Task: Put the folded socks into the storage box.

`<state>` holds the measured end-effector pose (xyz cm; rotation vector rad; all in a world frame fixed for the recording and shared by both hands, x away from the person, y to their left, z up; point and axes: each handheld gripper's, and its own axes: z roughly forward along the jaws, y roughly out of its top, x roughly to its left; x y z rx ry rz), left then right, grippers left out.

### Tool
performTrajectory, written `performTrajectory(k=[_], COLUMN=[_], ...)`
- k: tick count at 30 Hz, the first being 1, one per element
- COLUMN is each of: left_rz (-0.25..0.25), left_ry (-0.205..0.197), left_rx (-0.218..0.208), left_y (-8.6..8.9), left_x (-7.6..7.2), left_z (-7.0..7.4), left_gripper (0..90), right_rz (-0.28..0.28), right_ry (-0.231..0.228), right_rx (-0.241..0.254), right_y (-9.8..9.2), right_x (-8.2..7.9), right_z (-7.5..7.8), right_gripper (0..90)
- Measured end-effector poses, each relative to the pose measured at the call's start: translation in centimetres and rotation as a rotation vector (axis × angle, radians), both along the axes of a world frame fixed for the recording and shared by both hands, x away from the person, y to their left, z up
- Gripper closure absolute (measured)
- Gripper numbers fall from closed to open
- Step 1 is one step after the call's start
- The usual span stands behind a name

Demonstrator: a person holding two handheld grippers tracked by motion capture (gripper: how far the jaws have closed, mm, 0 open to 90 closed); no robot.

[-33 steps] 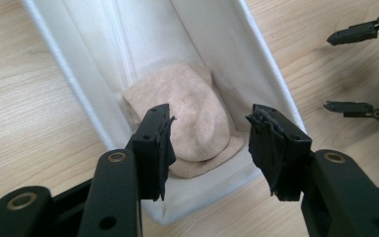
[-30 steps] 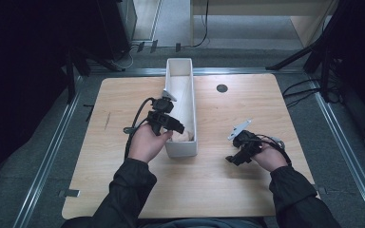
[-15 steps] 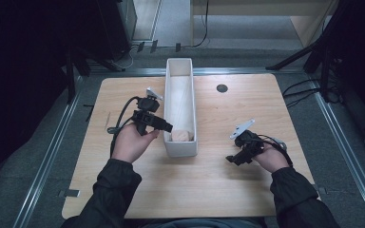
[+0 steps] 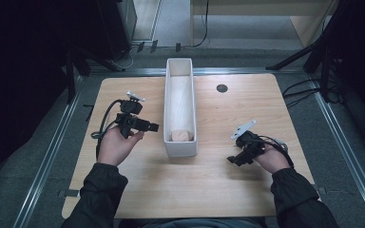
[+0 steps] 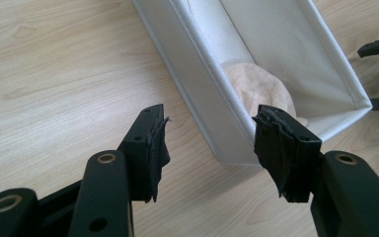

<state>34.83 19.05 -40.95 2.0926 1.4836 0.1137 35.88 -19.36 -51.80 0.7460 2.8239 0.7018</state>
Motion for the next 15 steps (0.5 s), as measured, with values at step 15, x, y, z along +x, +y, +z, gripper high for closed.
performTrajectory(k=[15], left_rz=[0.005], left_ry=[-0.014], left_rx=[0.010], left_y=[2.5], left_x=[-0.6], left_z=[-2.7], left_gripper=[43.2], right_rz=[-0.005], right_ry=[0.001], right_rx=[0.008], right_y=[-0.1], right_x=[-0.1], right_z=[0.1], right_gripper=[20.5])
